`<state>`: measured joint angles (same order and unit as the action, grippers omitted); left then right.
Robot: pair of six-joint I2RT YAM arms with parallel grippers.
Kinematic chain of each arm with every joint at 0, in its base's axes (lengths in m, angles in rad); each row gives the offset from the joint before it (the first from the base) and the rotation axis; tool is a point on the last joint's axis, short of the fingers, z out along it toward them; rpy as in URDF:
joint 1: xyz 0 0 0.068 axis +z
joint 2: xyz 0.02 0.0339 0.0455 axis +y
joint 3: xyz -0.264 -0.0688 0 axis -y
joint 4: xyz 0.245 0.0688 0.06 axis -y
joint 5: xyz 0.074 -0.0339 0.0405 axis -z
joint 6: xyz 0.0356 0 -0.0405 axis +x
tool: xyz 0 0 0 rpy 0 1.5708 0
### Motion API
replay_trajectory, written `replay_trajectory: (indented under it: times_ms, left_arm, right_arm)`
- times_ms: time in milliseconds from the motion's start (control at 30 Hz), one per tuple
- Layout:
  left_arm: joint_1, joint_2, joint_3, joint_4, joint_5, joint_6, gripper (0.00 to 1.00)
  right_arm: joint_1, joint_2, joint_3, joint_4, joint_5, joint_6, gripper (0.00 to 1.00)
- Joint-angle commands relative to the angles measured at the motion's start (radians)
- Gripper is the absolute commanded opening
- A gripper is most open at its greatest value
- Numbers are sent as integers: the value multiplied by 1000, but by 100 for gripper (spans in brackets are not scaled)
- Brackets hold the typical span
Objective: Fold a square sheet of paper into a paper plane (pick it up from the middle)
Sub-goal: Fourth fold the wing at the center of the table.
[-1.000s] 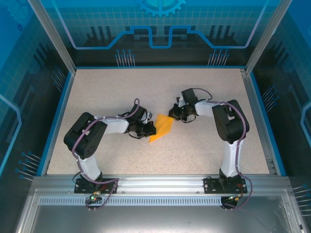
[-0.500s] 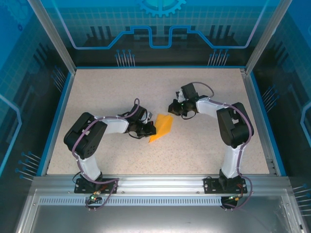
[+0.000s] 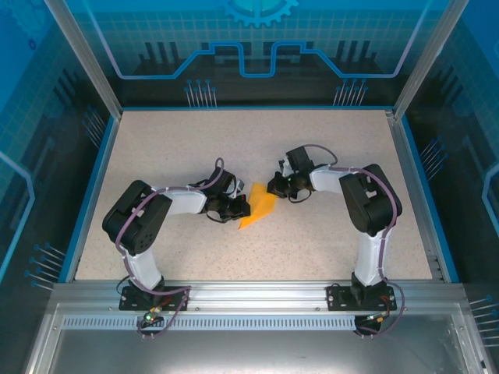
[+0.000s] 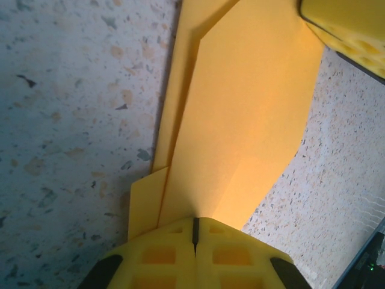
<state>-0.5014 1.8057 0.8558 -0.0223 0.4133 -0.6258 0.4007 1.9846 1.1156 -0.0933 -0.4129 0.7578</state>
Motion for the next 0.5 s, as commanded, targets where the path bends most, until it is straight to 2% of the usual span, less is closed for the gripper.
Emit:
replay_trajectory:
  times_ms: [0, 300, 467]
  left_arm:
    - [-1, 82, -51, -186, -110, 30, 0]
    - [-1, 86, -55, -184, -108, 31, 0]
    - [-1, 86, -53, -185, -105, 34, 0]
  right_arm:
    - [-41, 35, 28, -31, 60, -21, 6]
    - [-125, 72, 46, -26, 32, -27, 5]
    - [-127, 9, 53, -41, 7, -40, 5]
